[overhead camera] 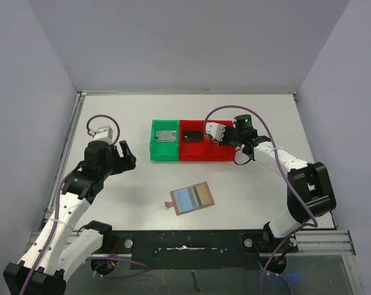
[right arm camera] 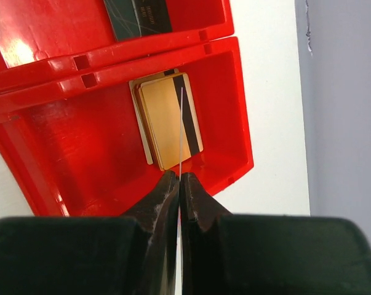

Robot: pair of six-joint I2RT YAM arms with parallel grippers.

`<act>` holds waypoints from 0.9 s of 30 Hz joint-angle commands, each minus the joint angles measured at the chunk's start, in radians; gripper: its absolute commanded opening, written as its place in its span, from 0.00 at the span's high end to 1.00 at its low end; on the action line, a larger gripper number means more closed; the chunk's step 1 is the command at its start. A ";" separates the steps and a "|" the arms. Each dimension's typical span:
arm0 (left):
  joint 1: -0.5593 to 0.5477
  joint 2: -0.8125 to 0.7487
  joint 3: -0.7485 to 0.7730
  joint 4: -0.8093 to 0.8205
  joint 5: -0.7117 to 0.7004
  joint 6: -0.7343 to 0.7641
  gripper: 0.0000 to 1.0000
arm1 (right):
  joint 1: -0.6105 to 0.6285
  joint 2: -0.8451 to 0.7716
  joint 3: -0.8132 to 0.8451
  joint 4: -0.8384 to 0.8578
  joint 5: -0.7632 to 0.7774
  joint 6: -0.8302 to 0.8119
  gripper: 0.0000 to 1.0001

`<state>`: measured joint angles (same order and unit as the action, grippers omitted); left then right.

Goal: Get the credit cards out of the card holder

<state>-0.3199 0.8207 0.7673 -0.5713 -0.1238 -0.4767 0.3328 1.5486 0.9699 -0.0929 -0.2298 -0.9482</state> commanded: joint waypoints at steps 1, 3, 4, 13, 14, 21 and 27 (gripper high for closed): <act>0.082 -0.029 -0.005 0.104 0.112 0.035 0.21 | 0.021 0.036 0.058 0.017 0.012 -0.082 1.00; 0.130 -0.038 -0.014 0.123 0.152 0.036 0.21 | 0.023 0.065 0.076 0.005 0.035 -0.099 1.00; 0.145 -0.038 -0.018 0.131 0.173 0.036 0.21 | 0.023 0.078 0.085 0.001 0.045 -0.108 1.00; 0.177 -0.006 -0.021 0.142 0.245 0.047 0.21 | 0.018 0.184 0.162 0.000 0.088 -0.173 1.00; 0.177 -0.007 -0.022 0.142 0.244 0.047 0.21 | 0.018 0.195 0.171 0.005 0.088 -0.176 1.00; 0.180 -0.008 -0.024 0.143 0.244 0.047 0.21 | 0.012 0.284 0.233 0.003 0.128 -0.228 0.97; 0.184 -0.002 -0.025 0.143 0.251 0.047 0.21 | 0.014 0.329 0.254 0.019 0.144 -0.252 0.89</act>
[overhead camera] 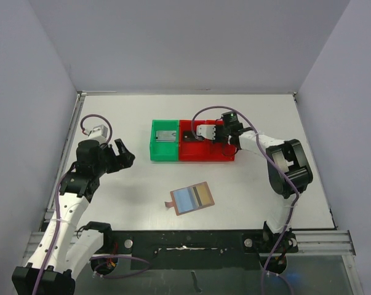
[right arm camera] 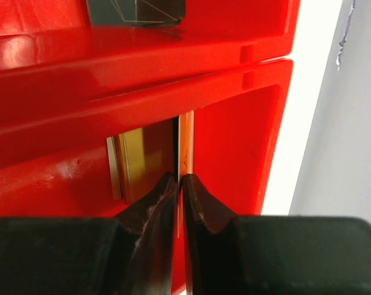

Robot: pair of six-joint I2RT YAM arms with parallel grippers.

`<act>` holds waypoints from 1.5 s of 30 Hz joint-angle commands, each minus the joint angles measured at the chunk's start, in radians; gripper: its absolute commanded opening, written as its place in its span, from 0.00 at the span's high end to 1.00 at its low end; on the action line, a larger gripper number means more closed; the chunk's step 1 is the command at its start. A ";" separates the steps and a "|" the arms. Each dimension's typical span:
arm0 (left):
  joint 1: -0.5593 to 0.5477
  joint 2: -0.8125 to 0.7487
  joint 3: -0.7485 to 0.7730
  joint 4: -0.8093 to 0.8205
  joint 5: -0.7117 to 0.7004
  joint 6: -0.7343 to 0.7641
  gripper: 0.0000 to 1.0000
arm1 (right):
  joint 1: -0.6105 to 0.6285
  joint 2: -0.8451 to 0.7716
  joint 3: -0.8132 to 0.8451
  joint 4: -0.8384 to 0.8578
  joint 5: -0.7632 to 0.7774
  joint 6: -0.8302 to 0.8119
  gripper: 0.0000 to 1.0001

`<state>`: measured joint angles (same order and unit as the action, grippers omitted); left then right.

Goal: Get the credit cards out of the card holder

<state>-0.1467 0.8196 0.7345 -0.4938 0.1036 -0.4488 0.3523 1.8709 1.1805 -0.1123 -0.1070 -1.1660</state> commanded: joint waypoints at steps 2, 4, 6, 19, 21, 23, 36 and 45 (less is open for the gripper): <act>0.012 0.003 0.008 0.067 0.026 0.019 0.21 | -0.005 0.014 0.044 0.044 0.027 -0.032 0.84; 0.012 0.006 0.008 0.067 0.030 0.021 0.20 | -0.005 0.017 0.042 0.046 0.024 -0.027 0.78; 0.012 0.010 0.009 0.066 0.036 0.022 0.20 | -0.006 0.017 0.037 0.046 0.022 -0.021 0.73; 0.012 0.018 0.009 0.064 0.038 0.022 0.20 | -0.020 0.001 0.047 0.006 0.004 0.032 0.53; 0.012 0.018 0.009 0.063 0.038 0.022 0.20 | -0.021 0.003 0.056 -0.001 0.009 0.036 0.51; 0.012 0.018 0.007 0.064 0.039 0.022 0.20 | -0.022 0.003 0.063 -0.007 0.009 0.038 0.50; 0.012 0.032 0.006 0.063 0.048 0.024 0.20 | -0.039 0.048 0.154 -0.124 -0.029 0.041 0.41; 0.012 0.048 0.007 0.058 0.048 0.024 0.20 | -0.044 0.063 0.192 -0.173 -0.057 0.058 0.40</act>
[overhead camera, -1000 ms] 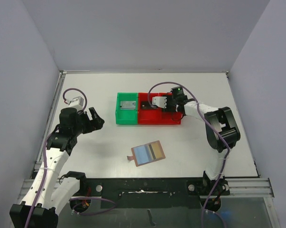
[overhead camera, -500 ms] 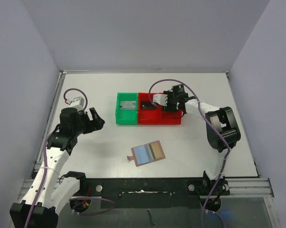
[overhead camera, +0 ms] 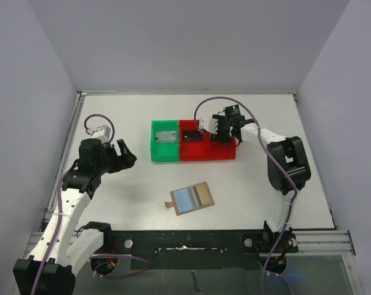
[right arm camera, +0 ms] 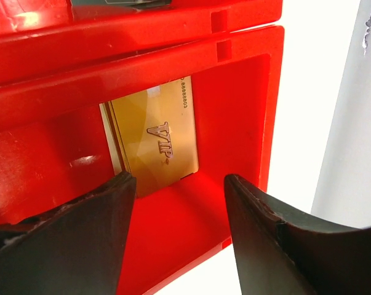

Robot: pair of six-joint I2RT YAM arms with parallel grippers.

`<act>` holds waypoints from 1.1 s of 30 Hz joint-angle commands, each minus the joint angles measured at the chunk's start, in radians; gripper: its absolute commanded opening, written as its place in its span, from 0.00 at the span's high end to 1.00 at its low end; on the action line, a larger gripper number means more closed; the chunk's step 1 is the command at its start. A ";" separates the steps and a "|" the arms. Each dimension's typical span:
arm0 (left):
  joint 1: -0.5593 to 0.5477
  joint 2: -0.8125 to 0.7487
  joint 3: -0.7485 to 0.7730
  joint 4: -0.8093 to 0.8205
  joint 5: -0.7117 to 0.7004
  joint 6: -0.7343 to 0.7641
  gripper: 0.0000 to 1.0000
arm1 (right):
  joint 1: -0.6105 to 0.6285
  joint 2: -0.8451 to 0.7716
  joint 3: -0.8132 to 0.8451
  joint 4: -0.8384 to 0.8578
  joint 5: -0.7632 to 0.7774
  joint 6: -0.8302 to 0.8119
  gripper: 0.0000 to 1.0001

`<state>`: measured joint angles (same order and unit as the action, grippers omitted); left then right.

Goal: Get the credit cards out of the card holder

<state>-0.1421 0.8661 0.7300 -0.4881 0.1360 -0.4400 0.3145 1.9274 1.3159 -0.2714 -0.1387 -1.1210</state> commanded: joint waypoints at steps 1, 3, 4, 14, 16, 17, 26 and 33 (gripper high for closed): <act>0.008 0.001 0.012 0.052 0.016 0.015 0.20 | -0.005 0.008 0.060 -0.013 -0.022 0.016 0.40; 0.007 0.004 0.012 0.052 0.017 0.015 0.20 | -0.006 0.009 0.059 -0.006 -0.017 0.023 0.40; 0.007 0.002 0.011 0.052 0.016 0.015 0.20 | -0.005 0.007 0.060 -0.003 -0.018 0.030 0.40; 0.009 0.011 0.013 0.046 0.002 0.014 0.20 | -0.105 -0.232 -0.097 0.385 -0.261 0.527 0.39; 0.009 0.008 0.012 0.045 -0.004 0.012 0.20 | -0.108 -0.307 -0.194 0.504 -0.260 0.645 0.38; 0.010 0.007 0.012 0.045 -0.010 0.012 0.20 | -0.107 -0.342 -0.237 0.558 -0.248 0.709 0.38; 0.010 -0.018 0.016 0.030 -0.107 0.000 0.20 | -0.109 -0.594 -0.460 0.699 -0.268 1.362 0.27; 0.012 -0.042 0.003 0.034 -0.195 -0.197 0.20 | -0.159 -0.622 -0.609 0.904 -0.559 1.838 0.20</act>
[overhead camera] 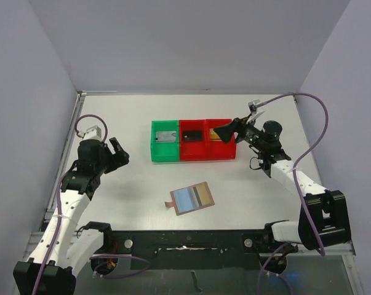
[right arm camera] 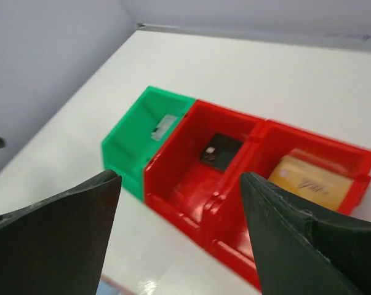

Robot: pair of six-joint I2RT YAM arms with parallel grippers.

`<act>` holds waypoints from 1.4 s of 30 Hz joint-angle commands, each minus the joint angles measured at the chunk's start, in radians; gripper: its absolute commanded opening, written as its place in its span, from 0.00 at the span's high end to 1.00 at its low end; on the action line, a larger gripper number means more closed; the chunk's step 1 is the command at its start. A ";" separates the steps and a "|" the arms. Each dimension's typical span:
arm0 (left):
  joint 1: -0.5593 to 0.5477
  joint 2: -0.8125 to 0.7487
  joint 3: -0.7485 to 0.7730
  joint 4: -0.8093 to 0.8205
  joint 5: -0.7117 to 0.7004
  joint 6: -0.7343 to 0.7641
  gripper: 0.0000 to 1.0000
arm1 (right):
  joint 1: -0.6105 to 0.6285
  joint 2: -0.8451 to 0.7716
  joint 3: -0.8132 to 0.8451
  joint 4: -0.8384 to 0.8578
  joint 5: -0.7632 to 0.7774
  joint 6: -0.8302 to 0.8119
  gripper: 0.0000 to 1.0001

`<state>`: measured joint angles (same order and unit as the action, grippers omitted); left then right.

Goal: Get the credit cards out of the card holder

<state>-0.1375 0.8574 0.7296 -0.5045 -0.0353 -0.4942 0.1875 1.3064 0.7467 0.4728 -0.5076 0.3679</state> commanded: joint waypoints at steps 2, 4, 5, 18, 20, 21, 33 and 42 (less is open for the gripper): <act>0.007 -0.049 -0.014 0.107 0.035 -0.245 0.20 | -0.050 0.015 -0.051 0.139 -0.253 0.401 0.19; 0.006 -0.071 -0.034 0.180 0.127 -0.326 0.20 | -0.055 0.015 -0.065 0.107 -0.282 0.436 0.18; 0.002 -0.091 -0.050 0.229 0.177 -0.372 0.20 | -0.047 0.006 -0.067 0.074 -0.279 0.434 0.18; -0.393 -0.023 -0.233 0.605 0.157 -0.487 0.22 | -0.031 -0.335 -0.425 0.131 0.001 0.614 0.00; -0.482 0.022 -0.218 0.622 0.087 -0.487 0.23 | -0.028 -0.355 -0.359 -0.074 0.024 0.537 0.06; -0.520 0.043 -0.210 0.626 0.051 -0.489 0.23 | -0.016 -0.353 -0.326 -0.156 0.021 0.493 0.07; -0.735 0.249 -0.199 0.732 -0.030 -0.599 0.29 | 0.204 -0.369 -0.307 -0.477 0.036 0.344 0.41; -0.844 0.312 -0.285 0.898 -0.105 -0.685 0.33 | 0.352 -0.216 -0.294 -0.473 0.110 0.344 0.53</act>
<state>-0.9638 1.1400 0.4488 0.2840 -0.0883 -1.1427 0.5045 1.0275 0.4255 -0.0105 -0.4374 0.7326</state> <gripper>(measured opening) 0.678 0.483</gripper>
